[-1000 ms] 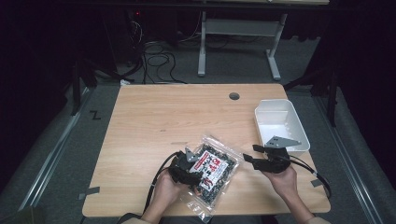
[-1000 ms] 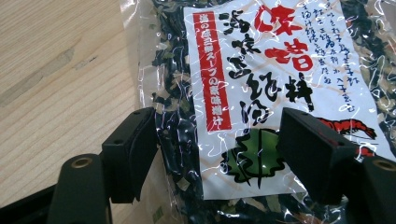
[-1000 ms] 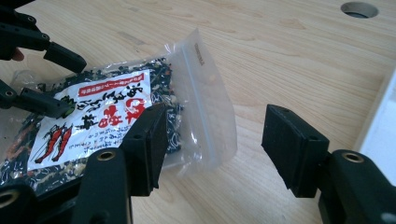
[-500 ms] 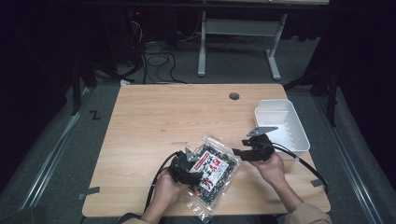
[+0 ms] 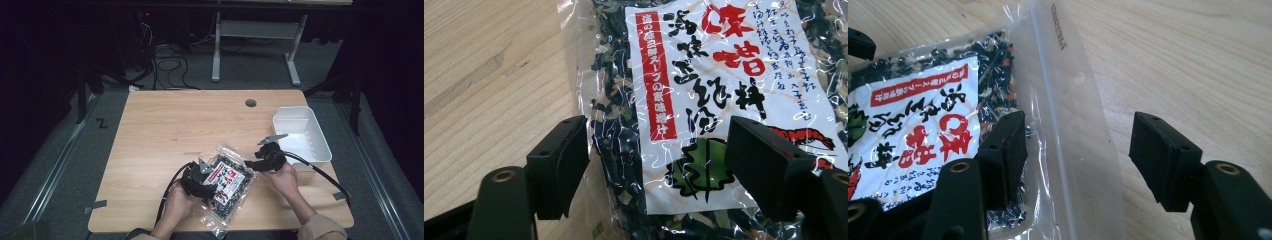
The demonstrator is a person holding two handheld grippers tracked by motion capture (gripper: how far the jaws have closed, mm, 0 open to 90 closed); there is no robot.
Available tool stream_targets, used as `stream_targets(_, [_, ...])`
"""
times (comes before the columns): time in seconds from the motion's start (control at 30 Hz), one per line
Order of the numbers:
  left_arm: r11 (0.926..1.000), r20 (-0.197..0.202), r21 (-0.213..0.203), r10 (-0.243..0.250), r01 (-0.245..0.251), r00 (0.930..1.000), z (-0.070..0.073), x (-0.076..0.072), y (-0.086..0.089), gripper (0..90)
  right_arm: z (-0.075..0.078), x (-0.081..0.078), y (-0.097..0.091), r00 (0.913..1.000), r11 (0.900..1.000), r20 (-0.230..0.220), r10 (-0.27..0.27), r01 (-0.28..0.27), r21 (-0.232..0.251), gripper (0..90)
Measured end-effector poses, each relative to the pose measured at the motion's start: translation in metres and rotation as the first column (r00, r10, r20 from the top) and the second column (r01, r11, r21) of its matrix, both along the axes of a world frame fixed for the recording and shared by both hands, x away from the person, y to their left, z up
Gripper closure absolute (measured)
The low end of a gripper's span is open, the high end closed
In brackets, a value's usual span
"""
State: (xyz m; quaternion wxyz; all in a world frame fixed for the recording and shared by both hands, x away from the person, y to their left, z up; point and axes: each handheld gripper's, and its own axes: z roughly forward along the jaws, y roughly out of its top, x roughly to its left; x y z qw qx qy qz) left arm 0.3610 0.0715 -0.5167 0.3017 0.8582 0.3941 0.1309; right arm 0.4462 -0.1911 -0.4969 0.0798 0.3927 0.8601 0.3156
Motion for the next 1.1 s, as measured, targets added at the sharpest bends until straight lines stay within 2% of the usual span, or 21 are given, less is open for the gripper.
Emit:
stream_targets(0.13, [1.0, -0.005, -0.002, 0.005, -0.005, 1.0, 0.0, 0.001, 0.001, 24.7, -0.004, 0.001, 0.002, 0.9998, 1.0, -0.019, 0.001, -0.001, -0.004, 44.6])
stream_targets(0.23, [0.9999, 0.0, 0.004, 0.01, -0.01, 0.9999, 0.0, 0.001, 0.0, 24.3, -0.005, -0.001, 0.002, 0.9988, 0.9994, -0.036, 0.034, -0.034, 0.006, 55.7])
stream_targets(0.3, [0.9999, 0.001, 0.007, 0.015, -0.015, 0.9999, 0.0, 0.001, 0.001, 24.2, -0.005, -0.002, 0.002, 0.9985, 0.999, -0.031, 0.044, -0.044, 0.006, 58.0])
stream_targets(0.43, [0.9993, 0.0, 0.01, 0.036, -0.036, 0.9993, 0.0, 0.002, 0.004, 23.9, 0.001, -0.006, -0.002, 0.9967, 0.9974, -0.042, 0.07, -0.069, 0.019, 70.7])
stream_targets(0.5, [0.999, 0.001, 0.008, 0.044, -0.044, 0.999, 0.0, 0.002, 0.005, 24.0, 0.003, -0.008, -0.003, 0.9962, 0.9969, -0.041, 0.077, -0.076, 0.02, 74.1])
stream_targets(0.67, [0.999, -0.001, 0.005, 0.045, -0.045, 0.999, 0.0, 0.003, 0.006, 24.0, 0.003, -0.008, -0.004, 0.9959, 0.9964, -0.041, 0.081, -0.08, 0.029, 78.0])
stream_targets(0.7, [0.9989, -0.003, 0.001, 0.046, -0.046, 0.9989, -0.001, 0.003, 0.006, 24.0, 0.003, -0.006, -0.003, 0.9959, 0.9971, -0.058, 0.069, -0.067, 0.035, 78.9])
stream_targets(0.83, [0.999, -0.001, 0.002, 0.045, -0.045, 0.999, -0.001, 0.003, 0.006, 24.2, 0.002, -0.002, -0.003, 0.9967, 0.997, -0.062, 0.054, -0.05, 0.059, 82.1])
stream_targets(0.97, [0.999, 0.008, 0.001, 0.045, -0.045, 0.999, -0.001, 0.002, 0.006, 24.8, 0.001, -0.001, -0.002, 0.9977, 0.9965, -0.047, 0.049, -0.045, 0.07, 89.2])
stream_targets(1.1, [0.999, 0.0, -0.006, 0.044, -0.044, 0.999, -0.001, 0.003, 0.007, 24.8, 0.005, -0.003, -0.002, 0.9978, 0.9951, -0.033, 0.057, -0.054, 0.083, 90.0])
